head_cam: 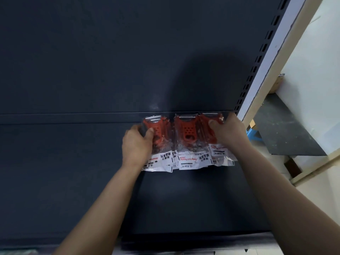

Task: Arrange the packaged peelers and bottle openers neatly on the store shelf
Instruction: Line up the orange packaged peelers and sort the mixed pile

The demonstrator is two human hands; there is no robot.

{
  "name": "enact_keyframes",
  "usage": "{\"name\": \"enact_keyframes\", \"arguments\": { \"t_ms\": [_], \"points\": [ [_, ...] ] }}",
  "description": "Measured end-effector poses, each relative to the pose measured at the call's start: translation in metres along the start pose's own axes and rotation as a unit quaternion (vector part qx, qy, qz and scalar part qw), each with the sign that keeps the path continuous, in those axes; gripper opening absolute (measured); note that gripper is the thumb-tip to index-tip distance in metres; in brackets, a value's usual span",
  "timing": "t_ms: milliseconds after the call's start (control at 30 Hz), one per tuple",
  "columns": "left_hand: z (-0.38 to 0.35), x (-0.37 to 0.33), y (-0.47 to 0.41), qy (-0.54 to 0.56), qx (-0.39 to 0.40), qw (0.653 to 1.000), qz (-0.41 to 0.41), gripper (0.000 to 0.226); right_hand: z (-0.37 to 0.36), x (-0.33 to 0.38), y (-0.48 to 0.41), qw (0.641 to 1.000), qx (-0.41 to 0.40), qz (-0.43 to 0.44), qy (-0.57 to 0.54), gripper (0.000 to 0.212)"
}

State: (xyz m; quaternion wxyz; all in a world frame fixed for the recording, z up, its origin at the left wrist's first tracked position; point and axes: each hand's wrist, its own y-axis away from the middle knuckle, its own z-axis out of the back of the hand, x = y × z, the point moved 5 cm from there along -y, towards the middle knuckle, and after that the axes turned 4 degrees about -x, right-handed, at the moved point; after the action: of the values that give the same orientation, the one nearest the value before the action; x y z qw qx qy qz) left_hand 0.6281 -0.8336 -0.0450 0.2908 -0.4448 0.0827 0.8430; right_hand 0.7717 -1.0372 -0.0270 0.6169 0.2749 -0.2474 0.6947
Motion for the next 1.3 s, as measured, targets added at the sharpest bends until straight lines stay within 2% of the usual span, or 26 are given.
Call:
{"name": "enact_keyframes", "arguments": {
  "t_ms": [67,367,500,633,767,933,1067,1300],
  "points": [
    [-0.006,-0.001,-0.001,0.004,0.031,0.999,0.01,0.023,-0.002,-0.004,0.001,0.999,0.03,-0.027,-0.032,0.029],
    [-0.023,-0.011,0.0,0.012,0.072,0.997,0.017,0.023,-0.01,-0.002,0.001,0.993,0.081,-0.032,-0.075,0.016],
    [-0.025,-0.016,0.0,-0.023,0.081,0.996,0.01,0.024,-0.013,0.001,0.0,0.992,0.089,-0.029,-0.079,0.019],
    [-0.022,-0.016,0.001,-0.001,0.082,0.997,0.016,0.035,-0.01,-0.002,0.0,0.992,0.089,-0.031,-0.085,0.021],
    [-0.014,-0.012,0.0,0.0,0.06,0.998,0.02,0.03,-0.005,-0.006,-0.004,0.992,0.071,-0.055,-0.094,0.031],
    [-0.022,-0.014,0.003,-0.024,0.086,0.996,0.011,0.035,-0.008,-0.012,-0.003,0.991,0.072,-0.067,-0.091,0.026],
    [-0.02,-0.015,0.003,0.003,0.079,0.997,0.013,0.036,-0.006,-0.013,-0.005,0.993,0.062,-0.063,-0.081,0.026],
    [-0.01,-0.015,0.0,0.014,0.053,0.998,-0.002,0.037,0.005,-0.012,-0.013,0.999,0.019,0.001,-0.039,0.032]
  ]
}}
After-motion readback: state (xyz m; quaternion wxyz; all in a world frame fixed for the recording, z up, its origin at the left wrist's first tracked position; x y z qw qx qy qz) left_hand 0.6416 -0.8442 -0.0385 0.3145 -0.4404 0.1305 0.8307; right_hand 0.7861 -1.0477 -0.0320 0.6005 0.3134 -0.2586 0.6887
